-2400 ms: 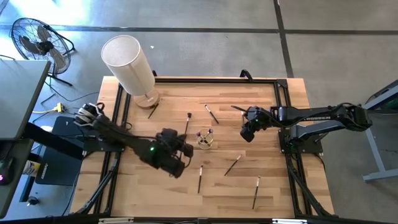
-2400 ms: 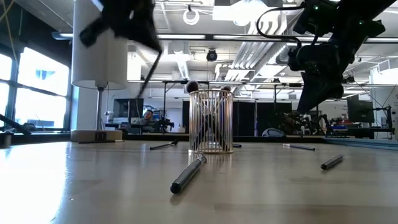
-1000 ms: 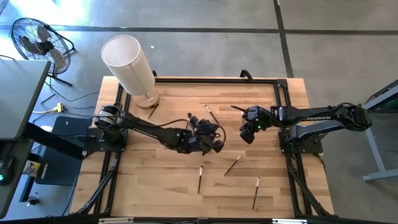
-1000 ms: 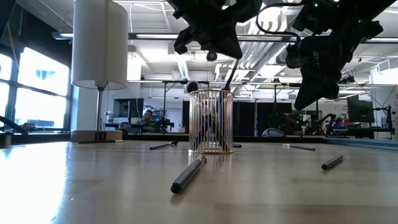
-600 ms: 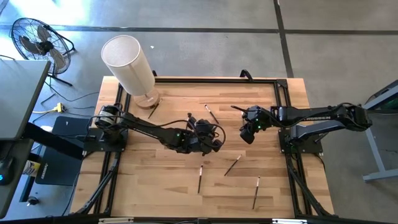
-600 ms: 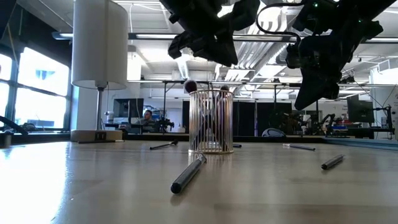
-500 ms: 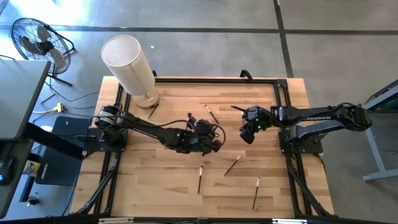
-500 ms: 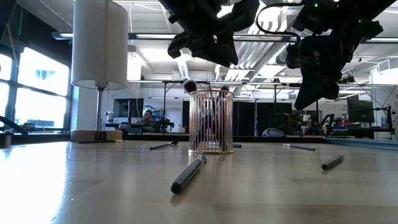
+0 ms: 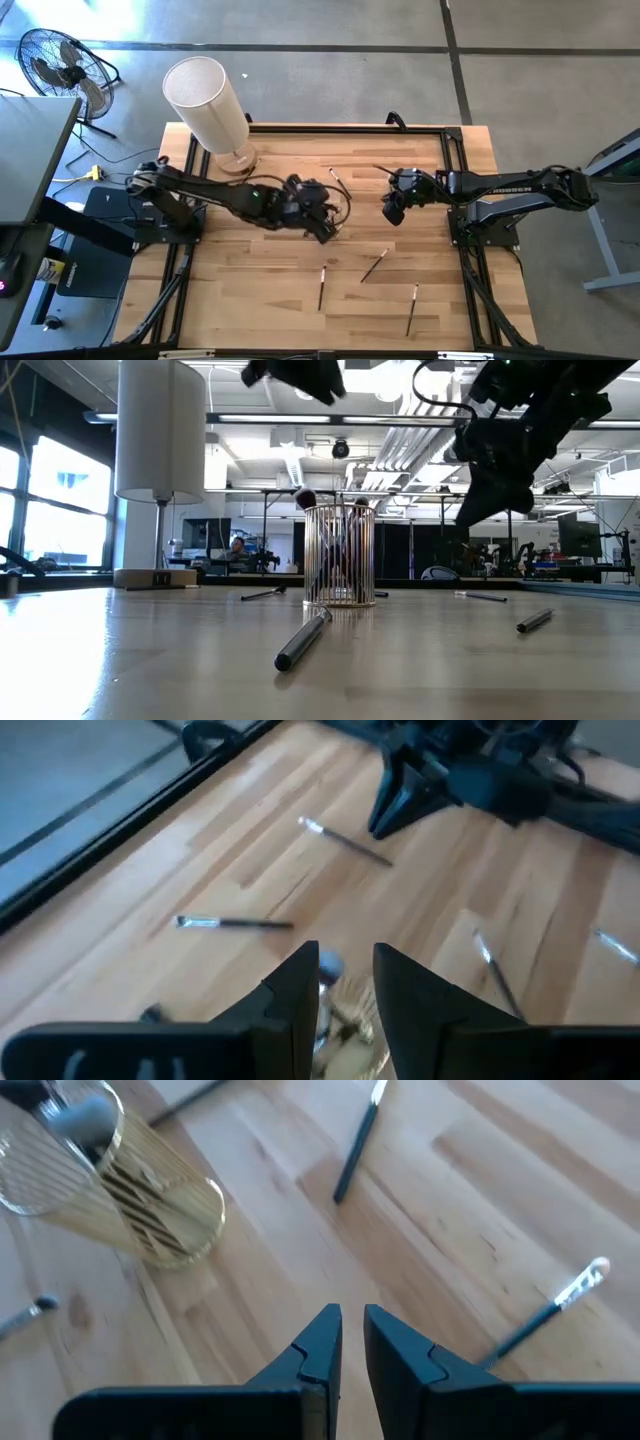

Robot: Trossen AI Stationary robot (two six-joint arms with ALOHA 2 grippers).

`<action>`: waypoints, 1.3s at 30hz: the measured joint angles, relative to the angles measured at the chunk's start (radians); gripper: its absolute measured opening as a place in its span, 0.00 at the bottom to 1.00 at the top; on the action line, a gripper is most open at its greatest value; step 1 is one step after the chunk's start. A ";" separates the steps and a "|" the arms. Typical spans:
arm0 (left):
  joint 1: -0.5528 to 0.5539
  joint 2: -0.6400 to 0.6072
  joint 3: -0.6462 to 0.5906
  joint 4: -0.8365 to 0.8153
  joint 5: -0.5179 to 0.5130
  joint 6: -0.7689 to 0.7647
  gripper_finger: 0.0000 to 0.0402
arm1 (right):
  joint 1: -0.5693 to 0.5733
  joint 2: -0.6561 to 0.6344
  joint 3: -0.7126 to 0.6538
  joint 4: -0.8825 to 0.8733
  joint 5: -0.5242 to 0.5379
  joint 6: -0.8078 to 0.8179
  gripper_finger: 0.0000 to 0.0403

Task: Put items in baskets/containers
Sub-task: Put the eyeshadow brush into the wire organizer

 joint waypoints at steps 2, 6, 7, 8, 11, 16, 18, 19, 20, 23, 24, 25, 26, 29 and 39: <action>0.006 -0.002 0.052 -0.130 0.073 -0.020 0.21 | 0.000 0.000 0.000 0.025 0.000 0.000 0.10; 0.013 0.003 0.094 -0.339 0.189 0.022 0.06 | 0.000 0.000 0.000 0.077 -0.002 0.001 0.10; 0.013 0.001 0.086 -0.357 0.226 0.045 0.03 | 0.000 0.000 0.000 0.095 -0.002 0.001 0.10; 0.013 0.000 0.070 -0.367 0.263 0.060 0.02 | 0.000 0.000 0.000 0.114 -0.002 0.001 0.10; 0.007 -0.020 -0.010 -0.371 0.330 0.092 0.01 | 0.000 0.000 0.000 0.179 -0.001 0.006 0.10; -0.001 -0.191 -0.282 -0.231 0.373 0.136 0.00 | 0.000 0.000 0.000 0.279 0.031 0.104 0.07; 0.000 -0.282 -0.432 -0.065 0.407 0.140 0.00 | 0.000 0.000 0.000 0.300 0.032 0.131 0.04; 0.000 -0.339 -0.512 -0.014 0.415 0.144 0.00 | 0.000 0.003 0.000 0.313 0.032 0.143 0.02; -0.001 -0.397 -0.591 0.031 0.423 0.153 0.00 | 0.000 0.006 0.003 0.323 0.033 0.155 0.01; -0.001 -0.564 -0.795 0.254 0.441 0.199 0.00 | 0.000 0.028 0.047 0.276 0.065 0.174 0.01; -0.001 -0.616 -0.857 0.273 0.440 0.209 0.00 | 0.000 0.041 0.078 0.251 0.082 0.176 0.01; 0.000 -0.661 -0.906 0.325 0.439 0.217 0.00 | -0.003 0.053 0.112 0.206 0.094 0.170 0.00; 0.000 -0.706 -0.946 0.387 0.437 0.226 0.00 | -0.009 0.075 0.149 0.146 0.110 0.157 0.00; 0.008 -0.828 -1.039 0.408 0.407 0.247 0.00 | -0.041 0.166 0.287 -0.039 0.175 0.151 0.01; 0.013 -0.973 -1.092 0.426 0.361 0.250 0.00 | -0.279 0.478 0.566 -0.556 0.193 0.290 0.07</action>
